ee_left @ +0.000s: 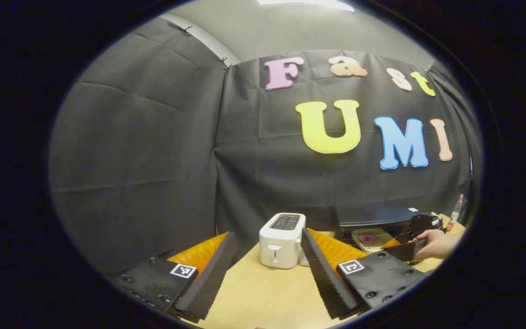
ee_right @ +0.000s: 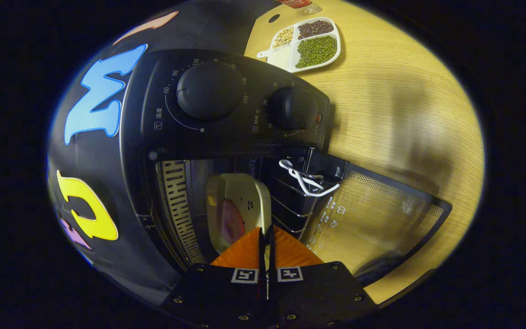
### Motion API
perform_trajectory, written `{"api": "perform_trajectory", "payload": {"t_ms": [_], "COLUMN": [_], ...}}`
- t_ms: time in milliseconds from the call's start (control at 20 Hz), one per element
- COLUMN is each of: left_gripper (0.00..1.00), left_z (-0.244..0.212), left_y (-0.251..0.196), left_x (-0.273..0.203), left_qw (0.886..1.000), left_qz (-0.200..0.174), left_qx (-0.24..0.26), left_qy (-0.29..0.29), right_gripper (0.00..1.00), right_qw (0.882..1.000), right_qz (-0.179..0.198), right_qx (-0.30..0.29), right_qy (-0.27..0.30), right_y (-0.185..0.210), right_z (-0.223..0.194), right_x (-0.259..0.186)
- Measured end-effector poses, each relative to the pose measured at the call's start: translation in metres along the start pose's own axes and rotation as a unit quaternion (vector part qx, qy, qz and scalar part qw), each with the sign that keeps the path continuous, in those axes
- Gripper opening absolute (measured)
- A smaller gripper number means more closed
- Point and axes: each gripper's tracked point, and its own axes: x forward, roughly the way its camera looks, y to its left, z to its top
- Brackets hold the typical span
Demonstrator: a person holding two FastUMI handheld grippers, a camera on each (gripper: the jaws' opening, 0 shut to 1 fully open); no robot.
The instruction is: Open the electric oven with the left hand, put the food in, and close the electric oven.
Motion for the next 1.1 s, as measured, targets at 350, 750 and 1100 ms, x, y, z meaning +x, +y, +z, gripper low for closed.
{"api": "perform_trajectory", "payload": {"t_ms": [350, 750, 1100], "left_gripper": [0.97, 0.99, 1.0], "left_z": [0.005, 0.001, -0.018], "left_y": [-0.014, -0.064, -0.12], "left_x": [0.0, -0.014, -0.025], "left_qw": [1.0, 0.998, 0.993], "left_qz": [-0.011, -0.062, -0.113], "left_qx": [0.0, -0.008, -0.015], "left_qy": [-0.004, 0.002, 0.026], "right_gripper": [0.32, 0.97, 0.97], "right_qw": [0.998, 0.984, 0.952], "right_qz": [0.058, 0.097, 0.123], "right_qx": [-0.017, -0.142, -0.278], "right_qy": [0.014, 0.044, 0.029], "right_y": [0.027, 0.032, 0.027], "right_z": [0.001, -0.002, 0.019], "right_x": [-0.015, -0.081, -0.152]}}
